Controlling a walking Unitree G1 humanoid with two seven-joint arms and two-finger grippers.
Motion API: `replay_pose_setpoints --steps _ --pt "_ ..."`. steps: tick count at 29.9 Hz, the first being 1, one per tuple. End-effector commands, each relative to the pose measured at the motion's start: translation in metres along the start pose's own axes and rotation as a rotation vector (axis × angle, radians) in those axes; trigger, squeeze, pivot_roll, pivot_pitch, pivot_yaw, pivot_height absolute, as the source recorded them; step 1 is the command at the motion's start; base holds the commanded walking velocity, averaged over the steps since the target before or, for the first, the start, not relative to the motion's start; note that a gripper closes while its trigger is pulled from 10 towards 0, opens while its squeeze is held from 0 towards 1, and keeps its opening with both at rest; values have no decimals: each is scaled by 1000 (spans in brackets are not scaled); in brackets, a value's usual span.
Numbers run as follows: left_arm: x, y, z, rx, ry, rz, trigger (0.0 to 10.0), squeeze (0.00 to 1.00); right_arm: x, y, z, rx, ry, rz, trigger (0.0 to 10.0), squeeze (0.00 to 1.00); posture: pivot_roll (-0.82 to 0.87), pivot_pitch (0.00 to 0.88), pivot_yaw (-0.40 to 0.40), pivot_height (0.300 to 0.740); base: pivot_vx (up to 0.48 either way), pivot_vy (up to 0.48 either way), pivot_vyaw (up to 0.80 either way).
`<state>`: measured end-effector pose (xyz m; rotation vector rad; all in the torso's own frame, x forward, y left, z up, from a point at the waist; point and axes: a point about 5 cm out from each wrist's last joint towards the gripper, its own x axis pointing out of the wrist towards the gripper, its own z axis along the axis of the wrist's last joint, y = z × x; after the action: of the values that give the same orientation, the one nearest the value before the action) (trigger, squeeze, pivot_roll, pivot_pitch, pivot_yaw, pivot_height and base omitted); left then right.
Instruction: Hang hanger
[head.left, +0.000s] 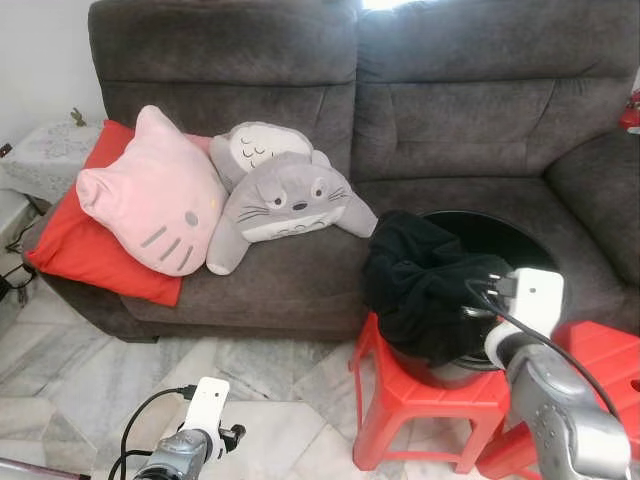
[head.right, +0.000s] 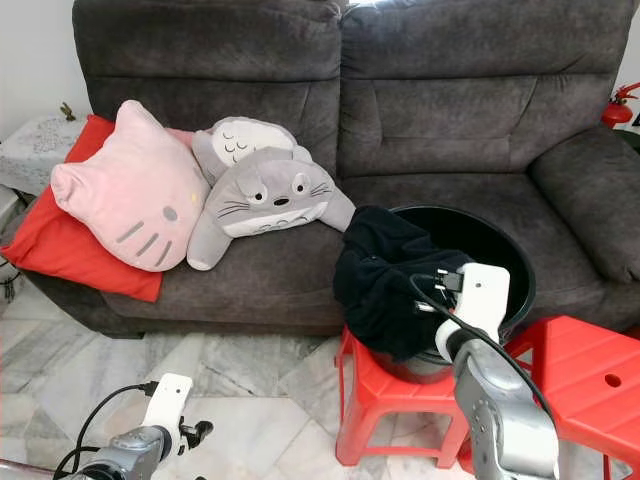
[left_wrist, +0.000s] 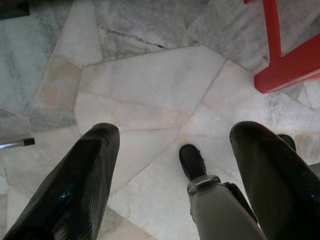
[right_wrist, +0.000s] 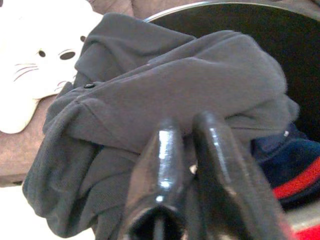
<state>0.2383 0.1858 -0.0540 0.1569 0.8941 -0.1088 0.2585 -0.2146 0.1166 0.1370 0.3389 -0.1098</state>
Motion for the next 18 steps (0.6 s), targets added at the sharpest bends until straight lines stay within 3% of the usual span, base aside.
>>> replay_pose_setpoints --steps 1,12,18 --pt "-1 2 -4 18 24 0 10000 0 -7 -5 5 10 -15 -39 10000 1000 -161 0 36 740 0 0 0" --pt "-1 3 -4 22 24 0 10000 0 -9 -16 -10 1 79 -96 10000 1000 -166 0 37 740 0 0 0" --pt "-1 3 -4 22 23 0 10000 0 -4 -15 -9 1 67 -75 10000 1000 -166 0 37 740 0 0 0"
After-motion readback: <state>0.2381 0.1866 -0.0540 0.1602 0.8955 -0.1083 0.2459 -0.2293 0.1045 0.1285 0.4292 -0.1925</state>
